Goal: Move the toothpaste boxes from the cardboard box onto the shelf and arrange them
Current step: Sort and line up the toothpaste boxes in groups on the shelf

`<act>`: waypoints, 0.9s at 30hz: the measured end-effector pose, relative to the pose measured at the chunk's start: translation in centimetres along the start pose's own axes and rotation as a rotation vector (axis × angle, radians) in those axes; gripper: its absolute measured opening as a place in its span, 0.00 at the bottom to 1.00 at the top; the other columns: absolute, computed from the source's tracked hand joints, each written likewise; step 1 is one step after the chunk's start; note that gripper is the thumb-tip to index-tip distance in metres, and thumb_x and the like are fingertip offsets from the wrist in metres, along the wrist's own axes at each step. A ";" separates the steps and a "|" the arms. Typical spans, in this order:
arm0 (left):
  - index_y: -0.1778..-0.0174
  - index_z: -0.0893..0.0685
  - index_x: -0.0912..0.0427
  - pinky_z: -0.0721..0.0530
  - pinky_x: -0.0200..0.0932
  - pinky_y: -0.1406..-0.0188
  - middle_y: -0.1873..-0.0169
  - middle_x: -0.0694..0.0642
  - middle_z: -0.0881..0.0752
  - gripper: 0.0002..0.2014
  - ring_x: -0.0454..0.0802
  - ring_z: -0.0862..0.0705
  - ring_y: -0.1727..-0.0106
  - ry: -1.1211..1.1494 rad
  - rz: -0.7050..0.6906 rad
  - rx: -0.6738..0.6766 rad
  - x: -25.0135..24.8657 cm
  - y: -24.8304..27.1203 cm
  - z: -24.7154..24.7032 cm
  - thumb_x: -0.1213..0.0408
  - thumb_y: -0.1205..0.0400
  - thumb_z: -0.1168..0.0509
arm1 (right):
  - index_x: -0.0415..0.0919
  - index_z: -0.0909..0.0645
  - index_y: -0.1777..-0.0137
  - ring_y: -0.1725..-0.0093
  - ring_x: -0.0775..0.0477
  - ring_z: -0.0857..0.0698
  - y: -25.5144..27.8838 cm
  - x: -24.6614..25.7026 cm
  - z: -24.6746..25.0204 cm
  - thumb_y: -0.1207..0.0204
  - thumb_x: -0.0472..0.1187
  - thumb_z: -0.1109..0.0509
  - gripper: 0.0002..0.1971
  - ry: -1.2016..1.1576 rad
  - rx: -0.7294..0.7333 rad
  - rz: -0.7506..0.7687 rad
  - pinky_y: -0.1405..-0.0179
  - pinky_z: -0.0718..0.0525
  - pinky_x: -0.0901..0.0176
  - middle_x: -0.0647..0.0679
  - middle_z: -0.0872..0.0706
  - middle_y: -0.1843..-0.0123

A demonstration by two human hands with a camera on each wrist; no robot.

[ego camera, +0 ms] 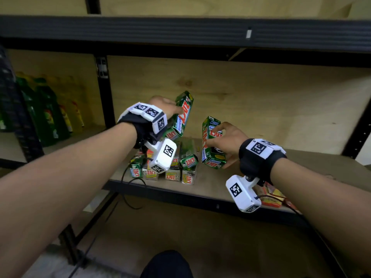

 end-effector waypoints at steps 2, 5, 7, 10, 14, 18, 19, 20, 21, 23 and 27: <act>0.36 0.12 0.51 0.12 0.43 0.51 0.44 0.51 0.11 0.23 0.50 0.12 0.53 -0.067 -0.014 -0.051 0.3 -0.3 2.8 0.53 0.27 0.22 | 0.53 0.24 0.40 0.57 0.36 0.09 -0.3 0.9 -1.3 0.31 0.43 0.20 0.22 -0.017 0.023 0.010 0.69 0.10 0.32 0.44 0.15 0.44; 0.34 0.13 0.49 0.13 0.45 0.42 0.40 0.48 0.12 0.24 0.50 0.13 0.46 -0.201 -0.038 -0.107 1.4 -0.2 6.3 0.50 0.27 0.24 | 0.55 0.23 0.42 0.55 0.38 0.09 -0.9 2.1 -3.2 0.34 0.45 0.20 0.22 -0.014 0.043 0.020 0.67 0.09 0.35 0.45 0.14 0.44; 0.35 0.12 0.50 0.14 0.44 0.42 0.40 0.48 0.12 0.24 0.50 0.13 0.46 -0.261 -0.033 -0.139 2.8 -0.2 7.8 0.49 0.27 0.23 | 0.56 0.22 0.44 0.55 0.40 0.09 -1.2 2.9 -4.4 0.37 0.47 0.20 0.22 0.005 0.047 0.038 0.64 0.08 0.36 0.46 0.13 0.45; 0.37 0.11 0.50 0.13 0.42 0.45 0.42 0.49 0.10 0.24 0.50 0.12 0.48 -0.336 -0.010 -0.153 5.8 -0.3 8.7 0.48 0.29 0.23 | 0.57 0.21 0.48 0.53 0.41 0.10 -1.7 3.9 -5.8 0.39 0.50 0.20 0.20 0.039 0.042 0.066 0.61 0.08 0.39 0.46 0.13 0.44; 0.38 0.10 0.47 0.15 0.37 0.48 0.41 0.48 0.11 0.24 0.49 0.12 0.49 -0.405 0.024 -0.129 9.8 -0.3 8.2 0.44 0.29 0.25 | 0.53 0.20 0.43 0.53 0.41 0.10 -2.0 4.3 -6.9 0.36 0.51 0.20 0.21 0.099 0.070 0.076 0.63 0.08 0.39 0.48 0.13 0.46; 0.39 0.10 0.45 0.20 0.32 0.64 0.50 0.47 0.10 0.22 0.41 0.15 0.61 -0.401 0.043 -0.066 12.2 0.1 6.5 0.42 0.28 0.25 | 0.48 0.18 0.43 0.49 0.40 0.11 -2.7 4.8 -7.5 0.33 0.52 0.21 0.20 0.195 0.083 0.108 0.53 0.08 0.39 0.46 0.13 0.46; 0.39 0.10 0.45 0.21 0.32 0.67 0.51 0.46 0.10 0.22 0.39 0.16 0.63 -0.389 0.049 -0.050 12.7 0.1 6.0 0.43 0.28 0.25 | 0.45 0.18 0.42 0.48 0.39 0.11 -2.9 4.9 -7.7 0.31 0.52 0.22 0.20 0.228 0.091 0.113 0.51 0.09 0.39 0.45 0.13 0.45; 0.39 0.10 0.46 0.22 0.31 0.67 0.48 0.46 0.10 0.22 0.38 0.16 0.63 -0.381 0.052 -0.037 13.1 0.0 5.5 0.43 0.28 0.25 | 0.42 0.17 0.41 0.48 0.39 0.10 -3.0 4.9 -7.9 0.30 0.51 0.23 0.21 0.262 0.100 0.114 0.48 0.10 0.39 0.43 0.12 0.44; 0.39 0.10 0.46 0.22 0.32 0.63 0.45 0.47 0.10 0.22 0.40 0.16 0.60 -0.381 0.049 -0.027 13.5 -0.1 5.0 0.43 0.27 0.25 | 0.40 0.17 0.41 0.47 0.39 0.10 -3.2 4.9 -8.2 0.30 0.51 0.23 0.21 0.293 0.104 0.117 0.47 0.10 0.39 0.42 0.12 0.44; 0.40 0.10 0.46 0.20 0.35 0.54 0.41 0.47 0.11 0.22 0.44 0.15 0.53 -0.394 0.046 -0.013 13.9 -0.3 4.4 0.42 0.27 0.26 | 0.40 0.16 0.40 0.47 0.39 0.11 -3.6 4.9 -8.5 0.30 0.54 0.24 0.23 0.341 0.104 0.119 0.46 0.10 0.39 0.41 0.12 0.44; 0.40 0.09 0.48 0.18 0.38 0.49 0.42 0.48 0.11 0.19 0.48 0.13 0.47 -0.408 0.045 0.013 14.1 -0.6 3.8 0.44 0.24 0.28 | 0.41 0.16 0.41 0.48 0.40 0.12 -4.2 5.1 -9.1 0.32 0.56 0.22 0.25 0.370 0.100 0.121 0.47 0.10 0.40 0.42 0.13 0.44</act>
Point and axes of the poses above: each hand's wrist, its own y-axis away from the middle knuckle, its own z-axis out of the back of the hand, x = y × z, the point moved 10 cm from there along -y, towards the middle knuckle
